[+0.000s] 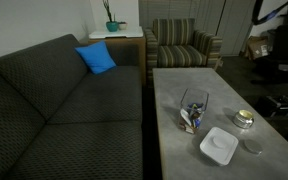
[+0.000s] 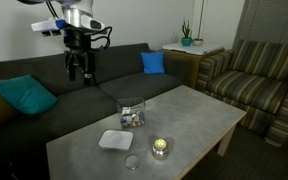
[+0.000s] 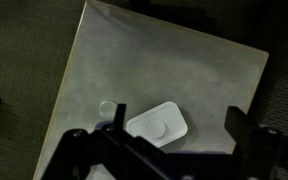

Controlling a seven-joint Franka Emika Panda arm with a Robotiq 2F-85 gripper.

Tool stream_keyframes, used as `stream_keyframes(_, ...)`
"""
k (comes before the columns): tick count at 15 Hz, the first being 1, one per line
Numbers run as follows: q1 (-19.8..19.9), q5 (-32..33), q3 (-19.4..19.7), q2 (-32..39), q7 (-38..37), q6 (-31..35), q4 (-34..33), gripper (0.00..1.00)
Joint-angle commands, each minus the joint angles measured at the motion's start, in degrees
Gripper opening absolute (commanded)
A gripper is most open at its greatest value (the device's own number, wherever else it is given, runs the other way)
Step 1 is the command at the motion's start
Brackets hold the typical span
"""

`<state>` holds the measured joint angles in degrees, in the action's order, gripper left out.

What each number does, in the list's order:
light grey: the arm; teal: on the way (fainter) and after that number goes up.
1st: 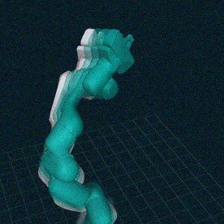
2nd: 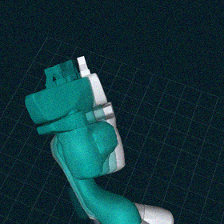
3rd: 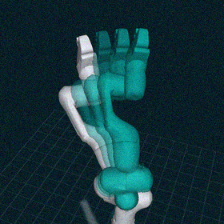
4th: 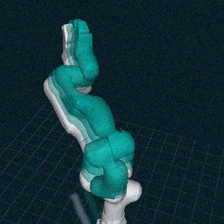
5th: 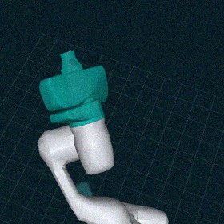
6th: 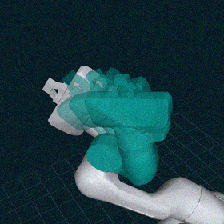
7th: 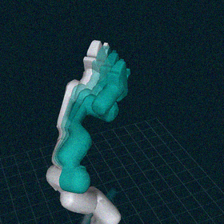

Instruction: Pick up the lid and put it on the bowl

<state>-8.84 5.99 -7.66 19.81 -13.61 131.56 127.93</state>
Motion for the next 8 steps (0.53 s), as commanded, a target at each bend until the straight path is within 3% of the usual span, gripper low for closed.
stream_keyframes(1,-1.1,-0.6,1.0,1.6,0.4,-0.8,-1.2,1.00)
stream_keyframes(8,-1.4,-0.7,1.1,4.8,0.4,-2.5,-4.2,1.00)
